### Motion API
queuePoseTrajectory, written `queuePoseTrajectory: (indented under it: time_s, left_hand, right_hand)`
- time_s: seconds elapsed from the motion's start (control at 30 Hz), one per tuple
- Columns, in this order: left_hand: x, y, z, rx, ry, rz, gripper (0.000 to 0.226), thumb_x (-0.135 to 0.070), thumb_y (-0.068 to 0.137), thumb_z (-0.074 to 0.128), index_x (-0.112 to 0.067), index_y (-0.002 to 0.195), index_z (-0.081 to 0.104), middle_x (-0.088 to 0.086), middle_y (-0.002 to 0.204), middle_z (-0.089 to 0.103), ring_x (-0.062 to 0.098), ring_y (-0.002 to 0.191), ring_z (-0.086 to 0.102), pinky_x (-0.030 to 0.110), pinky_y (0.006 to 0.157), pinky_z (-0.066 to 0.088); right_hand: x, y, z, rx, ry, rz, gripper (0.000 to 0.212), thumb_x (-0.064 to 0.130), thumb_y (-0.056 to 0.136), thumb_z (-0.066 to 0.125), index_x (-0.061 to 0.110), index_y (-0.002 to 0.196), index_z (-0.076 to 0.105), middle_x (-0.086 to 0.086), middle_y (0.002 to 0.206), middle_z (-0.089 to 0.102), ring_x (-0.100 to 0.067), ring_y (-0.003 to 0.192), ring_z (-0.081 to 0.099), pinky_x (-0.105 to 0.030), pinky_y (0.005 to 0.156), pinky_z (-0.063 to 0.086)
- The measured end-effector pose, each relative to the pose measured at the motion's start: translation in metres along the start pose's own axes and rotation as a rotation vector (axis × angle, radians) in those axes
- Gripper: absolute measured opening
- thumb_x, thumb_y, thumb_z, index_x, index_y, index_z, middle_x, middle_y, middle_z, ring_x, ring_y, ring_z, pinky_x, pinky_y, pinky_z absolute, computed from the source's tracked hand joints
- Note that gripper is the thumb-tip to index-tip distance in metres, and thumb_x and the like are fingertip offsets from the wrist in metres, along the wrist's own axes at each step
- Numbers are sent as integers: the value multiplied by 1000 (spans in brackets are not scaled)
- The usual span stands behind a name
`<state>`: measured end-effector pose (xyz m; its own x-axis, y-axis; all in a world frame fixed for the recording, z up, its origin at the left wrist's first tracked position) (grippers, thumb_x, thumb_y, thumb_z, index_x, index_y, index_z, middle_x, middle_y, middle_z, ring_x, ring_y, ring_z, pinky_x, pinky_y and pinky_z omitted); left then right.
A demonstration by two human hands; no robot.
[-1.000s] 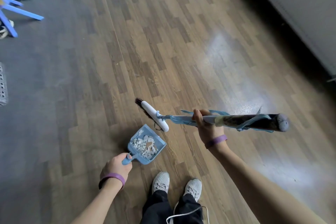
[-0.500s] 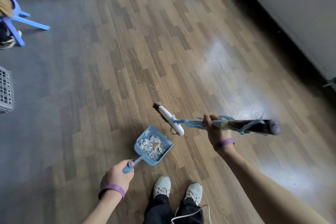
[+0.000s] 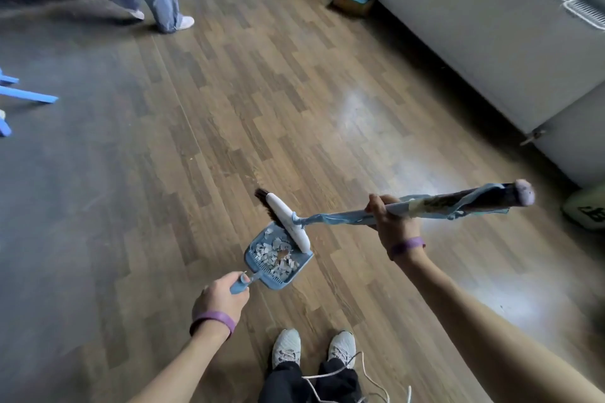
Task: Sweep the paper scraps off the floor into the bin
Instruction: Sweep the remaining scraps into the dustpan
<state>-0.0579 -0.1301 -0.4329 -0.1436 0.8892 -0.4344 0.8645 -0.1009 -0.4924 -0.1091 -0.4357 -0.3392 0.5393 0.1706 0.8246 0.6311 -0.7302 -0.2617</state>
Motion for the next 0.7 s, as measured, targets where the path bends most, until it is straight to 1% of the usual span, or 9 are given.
queuePoseTrajectory:
  time_s: [0.07, 0.13, 0.2, 0.3, 0.4, 0.47, 0.53, 0.63, 0.7]
  left_hand:
    - [-13, 0, -3, 11, 4, 28, 12, -34, 84, 58, -34, 90, 69, 2, 86, 70, 30, 78, 61, 27, 65, 49]
    - [-27, 0, -8, 8, 13, 62, 14, -33, 85, 59, -33, 94, 70, 6, 91, 70, 32, 82, 61, 27, 66, 47]
    - [-41, -1, -11, 10, 24, 92, 15, -33, 86, 59, -32, 96, 70, 8, 92, 70, 33, 83, 61, 27, 67, 47]
    - [-60, -2, -16, 21, 41, 126, 15, -35, 86, 59, -32, 96, 70, 9, 93, 70, 33, 84, 61, 27, 67, 46]
    - [-74, -5, -19, 27, 48, 157, 15, -34, 85, 60, -33, 96, 70, 9, 91, 70, 33, 82, 61, 29, 69, 50]
    - [-81, -8, -21, 30, 51, 175, 14, -33, 84, 61, -33, 95, 70, 8, 90, 70, 33, 81, 62, 29, 70, 50]
    - [-89, -10, -22, 41, 55, 195, 13, -33, 84, 62, -34, 94, 69, 7, 89, 70, 31, 81, 62, 29, 70, 51]
    - [-102, -13, -22, 50, 64, 226, 13, -33, 84, 62, -34, 94, 69, 5, 88, 69, 29, 80, 61, 29, 70, 50]
    - [-112, -14, -20, 43, 75, 251, 13, -33, 84, 62, -34, 95, 69, 5, 89, 70, 29, 80, 61, 28, 69, 49]
  right_hand:
    - [7, -3, -18, -28, 41, 7, 38, 24, 94, 55, 19, 57, 57, -11, 68, 65, -38, 81, 67, -55, 76, 56]
    - [16, -7, -37, -65, 106, 12, 36, 22, 94, 56, 20, 57, 59, -4, 65, 63, -30, 76, 68, -50, 75, 58]
    - [27, -9, -58, -111, 158, -4, 34, 20, 93, 57, 19, 59, 60, -4, 65, 63, -25, 72, 67, -46, 73, 60]
    - [49, -14, -90, -171, 188, -61, 34, 20, 93, 57, 17, 59, 60, -4, 64, 63, -24, 69, 67, -36, 67, 60]
    - [73, -19, -120, -218, 172, -134, 34, 19, 93, 56, 16, 59, 59, -2, 62, 62, -13, 61, 65, -25, 58, 58]
    - [84, -21, -135, -247, 178, -167, 34, 18, 93, 55, 15, 59, 58, -1, 61, 62, -5, 55, 64, -23, 56, 57]
    - [91, -22, -147, -279, 187, -172, 33, 17, 91, 56, 15, 58, 58, 0, 61, 62, -7, 58, 65, -26, 59, 59]
    - [88, -22, -155, -313, 163, -162, 32, 19, 89, 56, 17, 58, 59, -2, 63, 62, -24, 70, 67, -39, 69, 61]
    - [81, -21, -156, -318, 95, -172, 32, 24, 89, 56, 19, 58, 59, -9, 68, 65, -33, 78, 67, -47, 72, 59]
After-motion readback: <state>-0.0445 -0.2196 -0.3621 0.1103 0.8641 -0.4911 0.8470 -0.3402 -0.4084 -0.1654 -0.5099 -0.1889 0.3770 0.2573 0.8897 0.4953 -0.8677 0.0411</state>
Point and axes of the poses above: each hand's wrist, its own y-axis towards the middle knuckle, its own z-axis out of the palm, x = y × z, the point moved 2 cm from there along y, towards the middle knuckle
